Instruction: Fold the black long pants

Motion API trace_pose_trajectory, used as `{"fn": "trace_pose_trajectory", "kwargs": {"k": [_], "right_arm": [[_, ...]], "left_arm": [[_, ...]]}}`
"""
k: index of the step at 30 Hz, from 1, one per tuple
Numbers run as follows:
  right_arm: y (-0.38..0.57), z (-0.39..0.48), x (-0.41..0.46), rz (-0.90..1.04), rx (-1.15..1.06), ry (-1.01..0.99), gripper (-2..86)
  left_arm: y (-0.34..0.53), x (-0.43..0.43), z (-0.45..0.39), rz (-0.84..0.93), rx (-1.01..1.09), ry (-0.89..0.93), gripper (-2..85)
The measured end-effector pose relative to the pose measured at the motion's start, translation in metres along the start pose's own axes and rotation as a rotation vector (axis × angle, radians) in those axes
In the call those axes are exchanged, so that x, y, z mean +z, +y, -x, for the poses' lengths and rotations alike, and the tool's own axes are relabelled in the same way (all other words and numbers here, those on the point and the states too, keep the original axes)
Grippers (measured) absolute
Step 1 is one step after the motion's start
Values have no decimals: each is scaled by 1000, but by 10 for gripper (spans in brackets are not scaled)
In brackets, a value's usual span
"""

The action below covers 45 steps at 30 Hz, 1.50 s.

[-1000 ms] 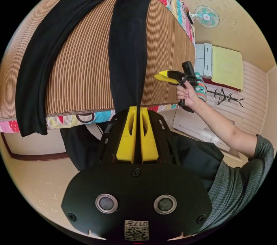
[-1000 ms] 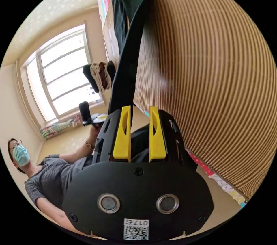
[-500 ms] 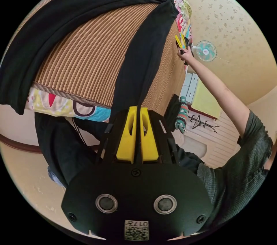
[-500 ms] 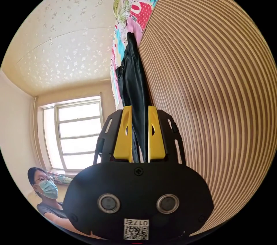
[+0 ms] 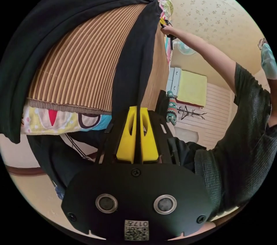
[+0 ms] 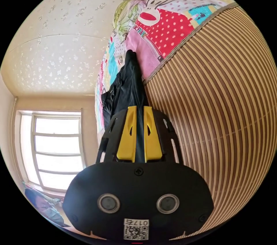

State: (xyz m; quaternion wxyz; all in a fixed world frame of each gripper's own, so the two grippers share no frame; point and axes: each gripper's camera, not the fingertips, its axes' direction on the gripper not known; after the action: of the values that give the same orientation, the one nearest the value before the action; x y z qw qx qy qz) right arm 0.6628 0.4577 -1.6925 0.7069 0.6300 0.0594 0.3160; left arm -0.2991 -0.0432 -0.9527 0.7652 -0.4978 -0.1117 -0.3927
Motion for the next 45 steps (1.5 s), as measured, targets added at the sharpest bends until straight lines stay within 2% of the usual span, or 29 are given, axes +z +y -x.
{"fn": "trace_pose_trajectory", "kwargs": {"k": [4,6,8,10,15,16,18,20,21,25,27,29,32,33,34,35,37,38,39,41,43,45], "right_arm": [[4,37,-1,-14,-107,16,10],[3,71,-1,-16,-246,-192,6],[-1,99,5,20,-350,-364,5],[-3,129,18,49,-410,-404,5],[12,187,111,178,-345,-316,13],[15,186,119,165,-307,-349,14],[33,167,146,130,-176,-562,19],[51,154,160,181,-139,-588,22],[64,149,164,247,-162,-531,25],[125,131,157,564,-333,-409,36],[187,108,134,708,-410,-296,49],[237,82,119,803,-401,-220,63],[308,40,92,839,-276,-235,82],[332,25,81,817,-215,-249,91],[343,18,75,802,-188,-254,95],[363,7,64,766,-140,-264,107],[389,-9,51,700,-59,-299,128],[404,-20,46,654,2,-342,139],[417,-29,43,600,55,-391,148],[431,-41,43,516,125,-440,152],[441,-52,51,465,175,-479,153],[450,-62,69,484,205,-449,148]], "left_arm": [[3,-60,2,-81,15,230,-9],[6,-91,3,-146,25,315,-9],[10,-132,11,-239,28,475,-9],[13,-161,19,-301,-9,496,-9],[5,-226,47,-333,-148,269,-8],[4,-241,56,-353,-191,202,-8],[3,-261,69,-385,-258,142,-8],[-3,-281,76,-394,-276,118,-7],[-5,-284,75,-384,-272,106,-7],[-23,-298,54,-268,-213,-27,-6],[-31,-303,43,-208,-194,-112,-3],[-41,-310,27,-115,-147,-243,1],[-54,-316,3,14,-76,-292,-6],[-55,-317,-2,35,-58,-257,-7],[-57,-321,-11,52,-14,-68,-8],[-56,-326,-15,0,40,284,-8],[-47,-331,-7,-140,43,729,-9],[-39,-329,1,-167,-26,747,-9],[-35,-328,5,-151,-63,682,-9],[-22,-326,23,-40,-209,254,-8],[-16,-330,39,-26,-306,68,-8],[-19,-331,41,15,-279,-28,-7]]}}
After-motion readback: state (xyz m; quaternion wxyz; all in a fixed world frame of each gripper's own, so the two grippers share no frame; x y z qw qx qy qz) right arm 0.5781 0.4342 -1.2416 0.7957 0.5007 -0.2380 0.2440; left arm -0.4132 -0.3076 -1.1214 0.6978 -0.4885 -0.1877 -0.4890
